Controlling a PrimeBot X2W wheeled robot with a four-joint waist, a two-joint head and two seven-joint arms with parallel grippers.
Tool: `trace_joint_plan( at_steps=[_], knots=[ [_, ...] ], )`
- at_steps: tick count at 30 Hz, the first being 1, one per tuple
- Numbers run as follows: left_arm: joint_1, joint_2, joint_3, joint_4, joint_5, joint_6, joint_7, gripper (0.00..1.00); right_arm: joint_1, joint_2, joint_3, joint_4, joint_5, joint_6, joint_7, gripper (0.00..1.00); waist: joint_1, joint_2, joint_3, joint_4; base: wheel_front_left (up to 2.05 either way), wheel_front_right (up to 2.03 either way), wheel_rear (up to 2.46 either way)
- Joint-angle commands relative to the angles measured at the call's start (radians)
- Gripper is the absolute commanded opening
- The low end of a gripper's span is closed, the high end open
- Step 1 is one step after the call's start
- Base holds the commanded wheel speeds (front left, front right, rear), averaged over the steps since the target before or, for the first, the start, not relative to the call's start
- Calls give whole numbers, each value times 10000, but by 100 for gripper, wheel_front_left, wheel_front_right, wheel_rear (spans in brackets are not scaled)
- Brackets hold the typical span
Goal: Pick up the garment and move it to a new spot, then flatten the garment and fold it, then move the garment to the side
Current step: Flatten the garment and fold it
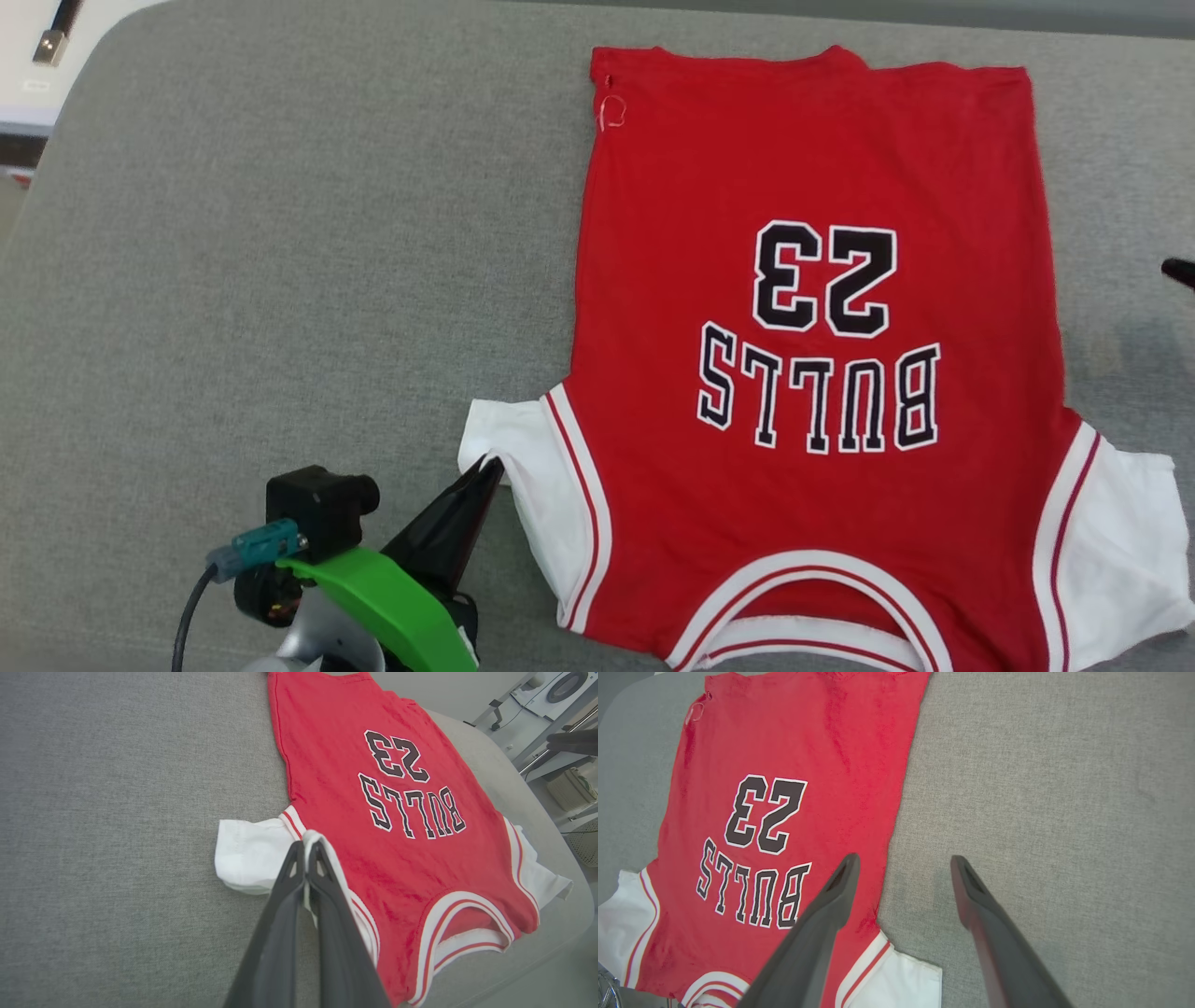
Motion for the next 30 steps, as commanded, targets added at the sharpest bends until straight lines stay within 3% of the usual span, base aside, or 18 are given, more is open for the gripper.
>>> trace_joint_plan(
  at_steps=[1, 8, 15, 23, 30],
  knots=[
    [-232, -75, -68, -153, 135, 52, 5, 0, -628, 262, -161, 213, -390, -6, 522, 100, 0, -1, 1351, 945, 0, 0, 0],
    [-595, -418, -388, -595, 319, -25, -98, 0, -3635, 1013, -867, 1282, -2801, -6, 2385, 100, 0, -1, 2517, 1726, 0, 0, 0],
    [-874, -780, -627, -704, 415, -208, -416, 0, -5591, 1250, -1182, 2269, -4454, -6, 2928, 100, 0, -1, 3367, 2309, 0, 0, 0],
    [-1261, -1013, -749, -464, 532, -463, -771, 0, -6658, 1223, -1120, 2967, -5308, -6, 2697, 100, 0, -1, 3843, 2705, 0, 0, 0],
    [-1321, -1110, -786, -259, 469, -576, -956, 0, -6626, 1142, -837, 3371, -5485, -6, 2816, 100, 0, -1, 3900, 2864, 0, 0, 0]
  ],
)
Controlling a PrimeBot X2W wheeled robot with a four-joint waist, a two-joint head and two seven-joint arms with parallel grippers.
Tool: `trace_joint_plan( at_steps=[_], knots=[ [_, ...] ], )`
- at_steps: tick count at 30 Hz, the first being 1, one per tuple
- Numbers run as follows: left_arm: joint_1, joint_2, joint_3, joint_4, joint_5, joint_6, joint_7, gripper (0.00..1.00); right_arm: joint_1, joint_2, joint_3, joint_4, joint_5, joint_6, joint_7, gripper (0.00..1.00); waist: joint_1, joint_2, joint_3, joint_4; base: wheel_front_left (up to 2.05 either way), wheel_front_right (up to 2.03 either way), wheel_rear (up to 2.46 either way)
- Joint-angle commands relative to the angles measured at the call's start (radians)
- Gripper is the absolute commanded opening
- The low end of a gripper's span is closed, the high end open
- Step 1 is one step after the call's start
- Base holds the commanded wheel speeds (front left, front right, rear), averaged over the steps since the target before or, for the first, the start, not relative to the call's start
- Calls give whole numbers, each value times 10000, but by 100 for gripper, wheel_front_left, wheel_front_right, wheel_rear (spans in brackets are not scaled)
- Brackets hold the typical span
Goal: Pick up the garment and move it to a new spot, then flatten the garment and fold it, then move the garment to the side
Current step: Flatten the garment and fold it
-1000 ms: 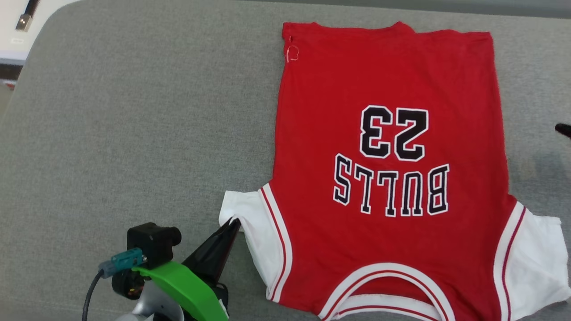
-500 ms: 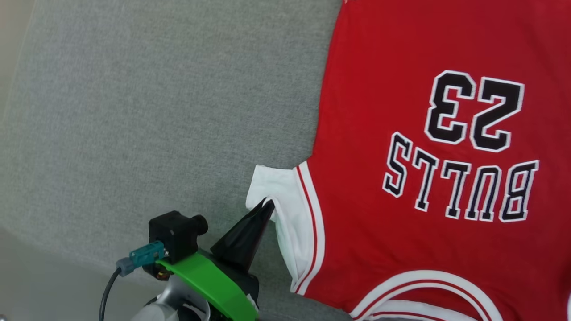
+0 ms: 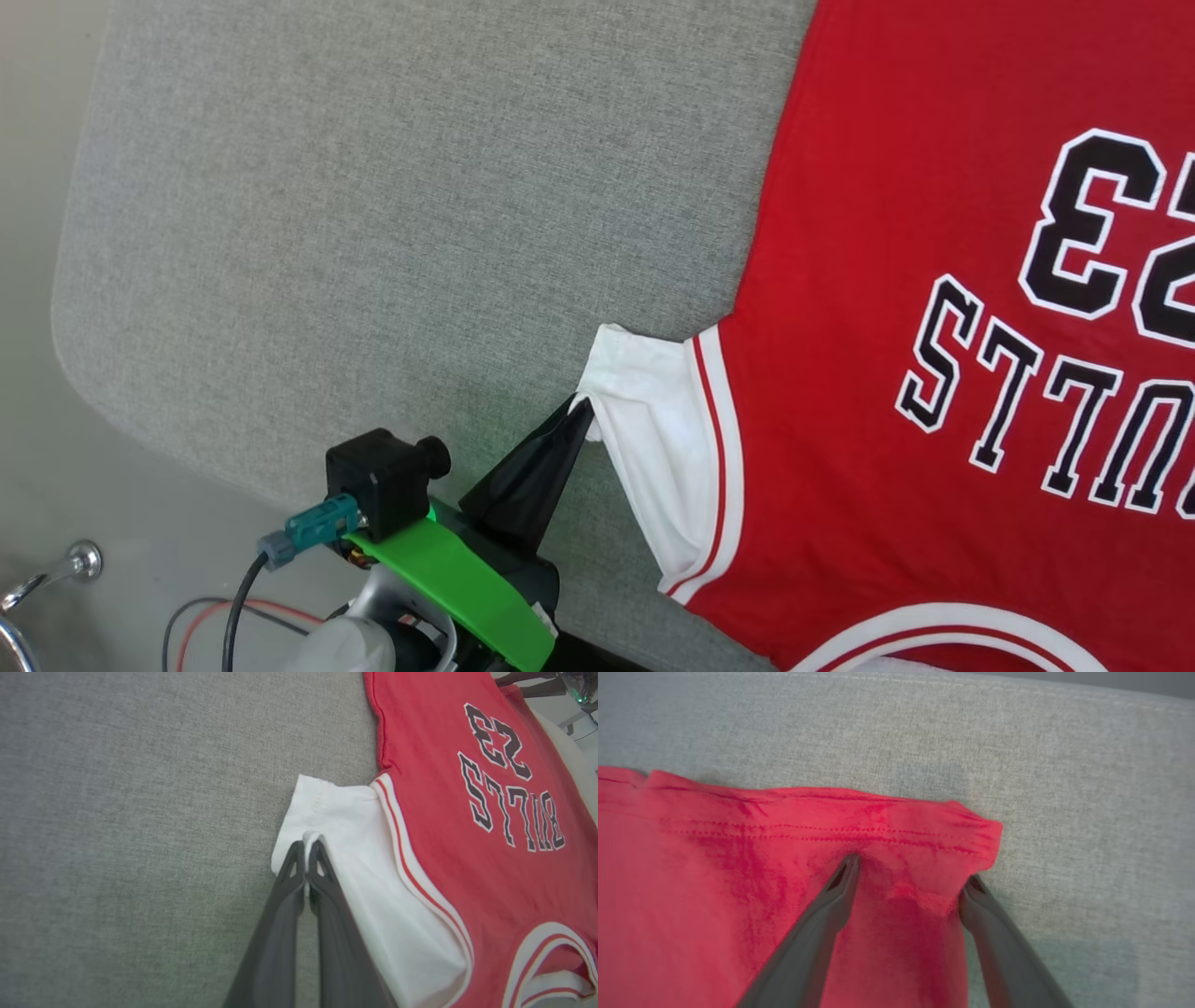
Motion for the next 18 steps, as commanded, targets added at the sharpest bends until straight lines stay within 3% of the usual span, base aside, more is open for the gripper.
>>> trace_joint_plan(
  at_steps=[1, 2, 3, 4, 11, 18],
  knots=[
    [-185, -71, 16, 51, 38, -65, -90, 0, 253, 119, 131, 262, -33, -6, 192, 100, -1, 0, 89, 113, 0, 0, 0],
    [-188, -75, 23, 70, 27, -67, -104, 0, 313, 97, 181, 275, -20, -6, 261, 100, -1, 0, 85, 119, 0, 0, 0],
    [-199, -69, 55, 91, 17, -62, -131, 0, 392, 59, 229, 277, -6, -6, 327, 31, -1, 0, 79, 127, 0, 0, 0],
    [-216, -57, 85, 107, 23, -55, -157, 0, 451, 41, 245, 277, 15, -6, 372, 0, -1, 0, 72, 130, 0, 0, 0],
    [-261, -7, 91, 195, 45, -58, -195, 0, 842, -52, 300, 163, 124, -6, 290, 0, -1, 0, -101, 46, 0, 0, 0],
    [-251, 97, 118, 311, 28, -2, -150, 0, 1722, -74, 309, 272, 297, -6, -98, 0, -1, 0, -937, -312, 0, 0, 0]
  ],
)
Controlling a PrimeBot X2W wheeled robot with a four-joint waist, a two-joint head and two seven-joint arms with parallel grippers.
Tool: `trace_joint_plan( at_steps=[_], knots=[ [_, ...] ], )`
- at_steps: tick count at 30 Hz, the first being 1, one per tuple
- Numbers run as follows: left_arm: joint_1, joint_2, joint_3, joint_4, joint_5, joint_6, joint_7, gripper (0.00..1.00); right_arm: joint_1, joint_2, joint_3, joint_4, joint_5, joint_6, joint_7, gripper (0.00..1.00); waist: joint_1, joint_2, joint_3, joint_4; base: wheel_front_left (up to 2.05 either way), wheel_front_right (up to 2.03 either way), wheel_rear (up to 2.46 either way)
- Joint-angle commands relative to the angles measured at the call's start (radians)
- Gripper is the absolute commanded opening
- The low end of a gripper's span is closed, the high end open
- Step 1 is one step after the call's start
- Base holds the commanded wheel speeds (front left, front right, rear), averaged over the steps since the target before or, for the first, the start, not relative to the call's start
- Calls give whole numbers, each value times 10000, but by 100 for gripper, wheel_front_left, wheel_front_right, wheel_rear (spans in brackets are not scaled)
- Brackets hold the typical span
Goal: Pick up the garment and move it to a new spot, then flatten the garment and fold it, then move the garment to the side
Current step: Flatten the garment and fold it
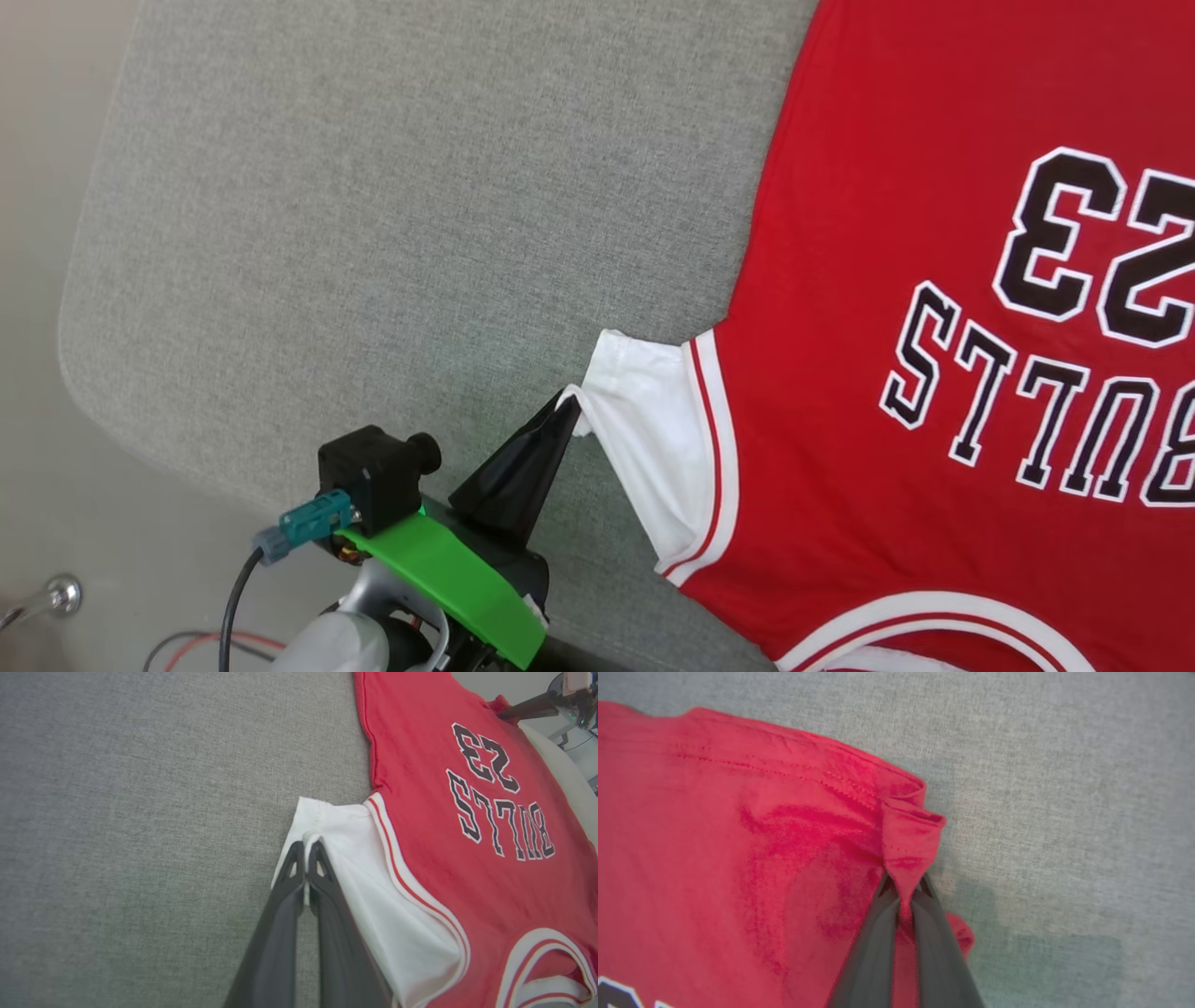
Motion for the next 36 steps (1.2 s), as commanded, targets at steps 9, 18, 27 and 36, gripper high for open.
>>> trace_joint_plan(
  at_steps=[9, 18, 27, 36],
  knots=[
    [-29, 577, 189, 253, 386, 502, 403, 0, 2556, 340, -132, 213, 775, -6, -526, 0, 0, 0, -1881, -1027, 0, 0, 0],
    [236, 606, 177, 655, 344, 858, 589, 0, 5216, 492, -231, -360, 1613, -6, -1524, 0, 0, 0, -3542, -1893, 0, 0, 0],
    [641, 626, 275, 766, 109, 1071, 583, 0, 7377, 650, -256, -1477, 2212, -6, -1961, 0, 0, 0, -4712, -2555, 0, 0, 0],
    [965, 443, 319, 1053, -151, 1136, 339, 0, 9819, 1063, -705, -3139, 2476, -6, -2386, 0, 0, 0, -5359, -2964, 0, 0, 0]
  ],
)
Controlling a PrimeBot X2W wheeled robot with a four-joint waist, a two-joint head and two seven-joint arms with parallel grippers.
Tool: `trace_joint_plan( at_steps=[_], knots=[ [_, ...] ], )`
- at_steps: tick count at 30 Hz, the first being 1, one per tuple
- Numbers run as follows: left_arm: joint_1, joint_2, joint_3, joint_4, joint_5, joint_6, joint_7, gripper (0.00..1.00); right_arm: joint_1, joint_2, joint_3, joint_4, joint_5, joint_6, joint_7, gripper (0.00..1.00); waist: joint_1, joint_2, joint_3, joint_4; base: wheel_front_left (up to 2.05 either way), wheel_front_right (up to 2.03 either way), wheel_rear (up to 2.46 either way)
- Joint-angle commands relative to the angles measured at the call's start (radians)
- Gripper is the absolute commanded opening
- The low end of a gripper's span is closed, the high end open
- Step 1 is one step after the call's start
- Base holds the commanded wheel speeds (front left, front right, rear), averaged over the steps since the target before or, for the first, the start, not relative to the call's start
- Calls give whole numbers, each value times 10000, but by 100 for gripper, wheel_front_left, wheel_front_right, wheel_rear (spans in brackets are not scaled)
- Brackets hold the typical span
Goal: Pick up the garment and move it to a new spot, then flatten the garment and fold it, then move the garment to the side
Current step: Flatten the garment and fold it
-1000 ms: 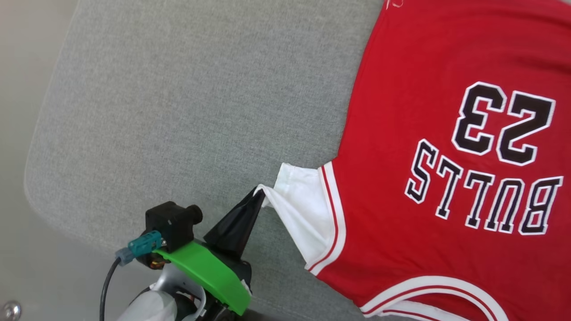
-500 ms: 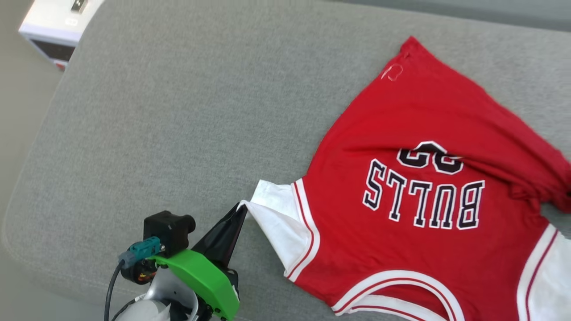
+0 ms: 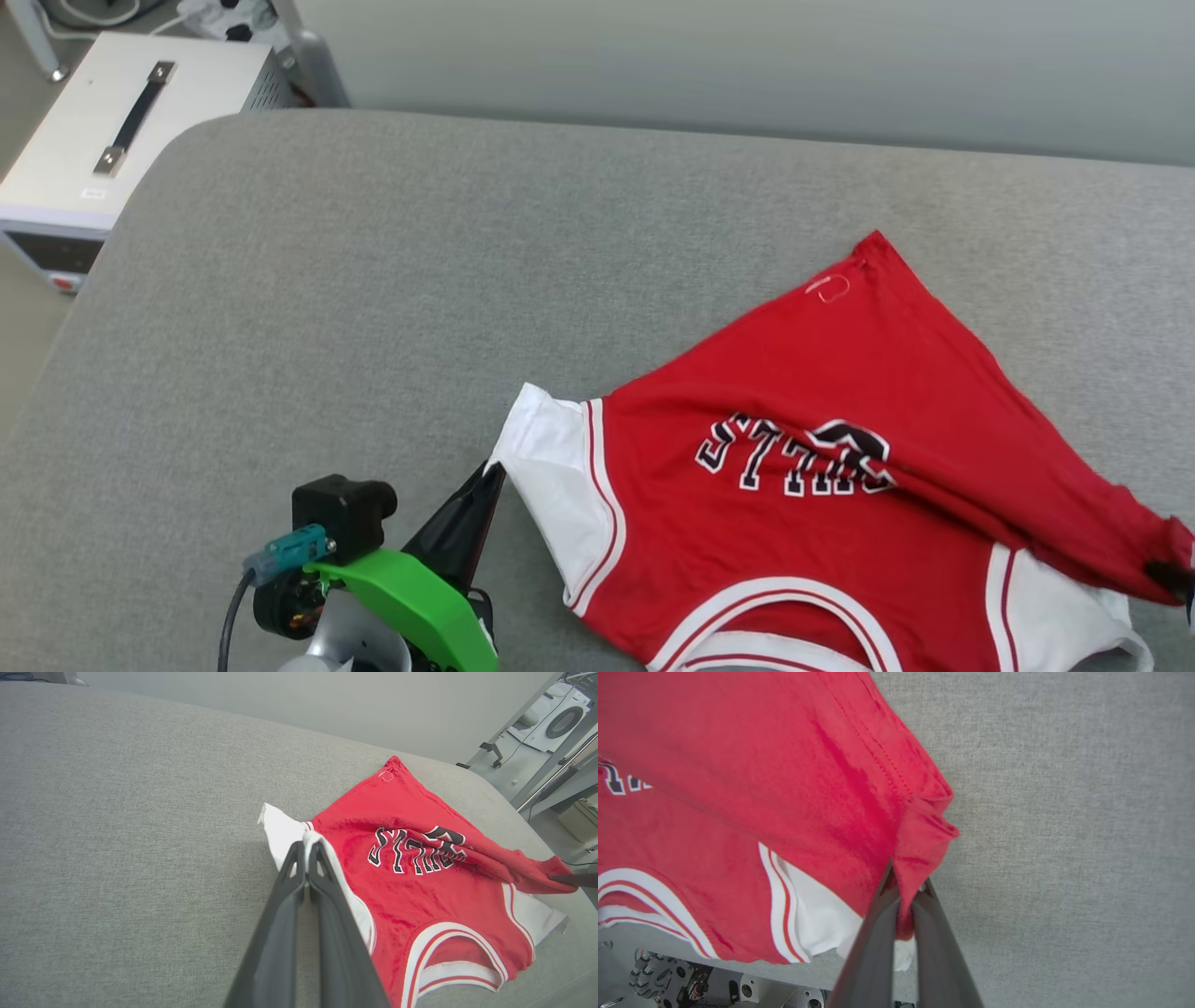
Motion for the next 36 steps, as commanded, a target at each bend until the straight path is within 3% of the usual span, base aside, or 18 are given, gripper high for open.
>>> trace_joint_plan(
  at_steps=[1, 9, 15, 16, 17, 26, 36],
  knots=[
    [89, -78, 32, 52, -31, 52, -98, 0, 308, 149, -178, -163, 61, -6, -139, 0, 1, 0, -377, -352, 0, 0, 0],
    [47, -345, -115, 325, -96, -25, -281, 0, 1637, 925, -792, -555, 146, -6, -628, 0, 1, 0, -406, -355, 0, 0, 0],
    [-116, -334, -207, 374, -59, -111, -237, 0, 1667, 1041, -893, -330, 112, -6, -862, 0, 1, 0, -367, -276, 0, 0, 0],
    [-137, -340, -207, 360, -58, -109, -241, 0, 1664, 1001, -887, -321, 115, -6, -860, 39, 1, 0, -359, -252, 0, 0, 0],
    [-165, -346, -207, 342, -51, -105, -248, 0, 1654, 941, -876, -344, 149, -6, -848, 100, 1, 0, -341, -214, 0, 0, 0],
    [-350, -445, -307, -12, 57, -141, -388, 0, 921, 31, -760, -1529, 686, -6, -370, 100, 1, 0, -22, 156, 0, 0, 0],
    [-911, -574, -535, -511, 319, -244, -364, 0, -1822, -657, 179, -2450, 730, -6, 1123, 100, 1, 0, 1250, 856, 0, 0, 0]
  ],
)
